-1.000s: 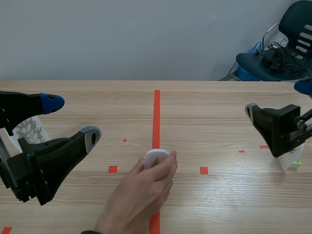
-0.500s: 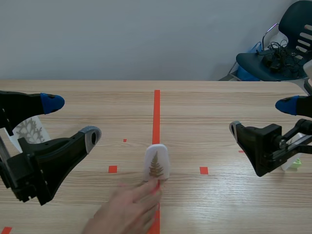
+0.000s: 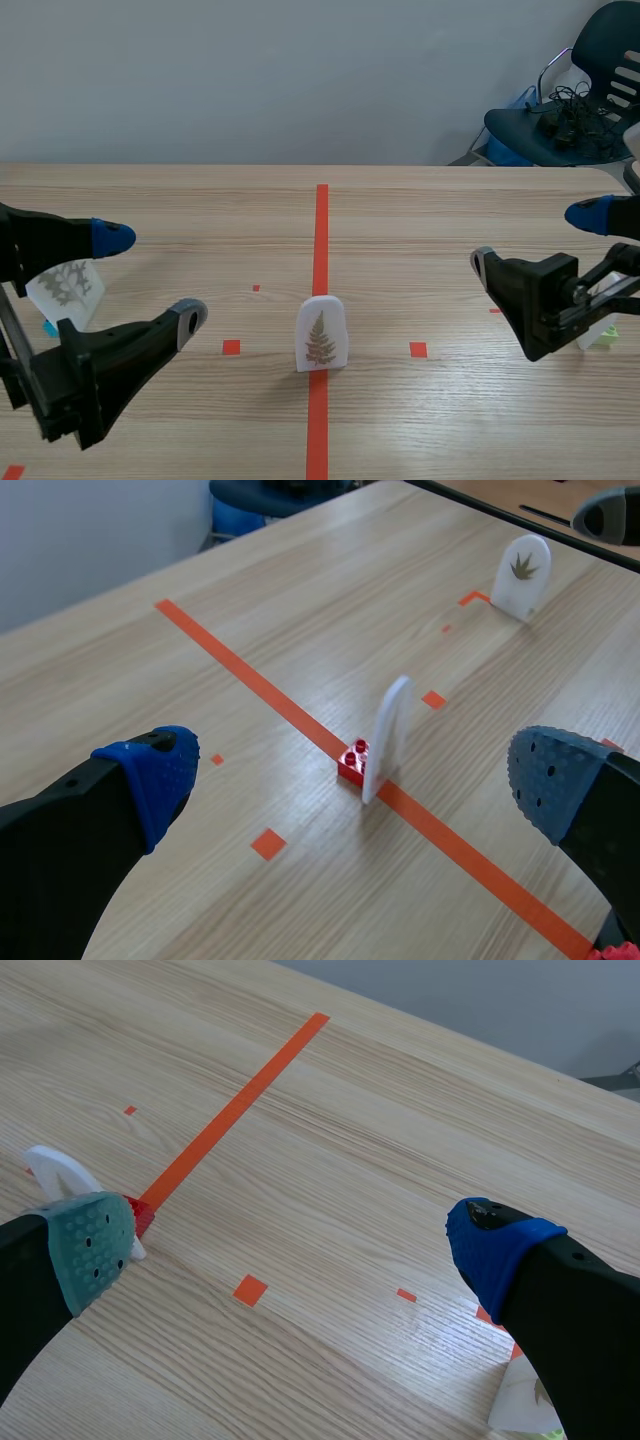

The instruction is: Do the leaf sorting experiment

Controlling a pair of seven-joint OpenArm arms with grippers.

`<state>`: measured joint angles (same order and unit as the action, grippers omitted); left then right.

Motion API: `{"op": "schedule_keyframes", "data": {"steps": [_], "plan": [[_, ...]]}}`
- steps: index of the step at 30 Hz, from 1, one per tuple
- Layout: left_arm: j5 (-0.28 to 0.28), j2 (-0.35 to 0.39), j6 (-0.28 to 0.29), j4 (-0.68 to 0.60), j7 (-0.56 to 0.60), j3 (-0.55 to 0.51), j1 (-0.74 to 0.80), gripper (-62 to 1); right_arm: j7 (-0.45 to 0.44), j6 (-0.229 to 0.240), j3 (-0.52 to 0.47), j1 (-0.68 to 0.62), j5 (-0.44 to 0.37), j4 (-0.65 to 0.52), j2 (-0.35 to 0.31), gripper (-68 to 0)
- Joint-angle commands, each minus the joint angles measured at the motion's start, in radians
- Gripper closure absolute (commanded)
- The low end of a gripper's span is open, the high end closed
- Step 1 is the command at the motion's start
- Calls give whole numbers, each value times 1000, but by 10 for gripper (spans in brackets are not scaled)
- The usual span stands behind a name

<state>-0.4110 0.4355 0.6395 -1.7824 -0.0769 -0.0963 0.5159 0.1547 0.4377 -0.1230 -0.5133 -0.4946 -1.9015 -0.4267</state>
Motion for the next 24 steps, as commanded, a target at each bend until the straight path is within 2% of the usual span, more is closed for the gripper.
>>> {"op": "schedule_keyframes", "data": {"steps": [1,5,9,13,19,24], "plan": [[8,0,1,26,35,40,-7,-623,-24,-3,-18,13,-7,0,-12,-655],[141,-3,-33,109,105,127,-58,-623,-26,-3,-20,13,-7,0,-12,-655],[217,-14,-56,238,202,217,-140,-623,-26,-3,-20,13,-7,0,-12,-655],[298,-63,-130,381,269,283,-239,-623,-26,-3,-20,13,-7,0,-12,-655],[355,-127,-131,579,338,388,-385,-623,-28,-3,-20,14,-7,0,-11,-655],[356,-183,-153,680,350,469,-473,-623,-30,-3,-20,14,-7,0,-11,-655]]}}
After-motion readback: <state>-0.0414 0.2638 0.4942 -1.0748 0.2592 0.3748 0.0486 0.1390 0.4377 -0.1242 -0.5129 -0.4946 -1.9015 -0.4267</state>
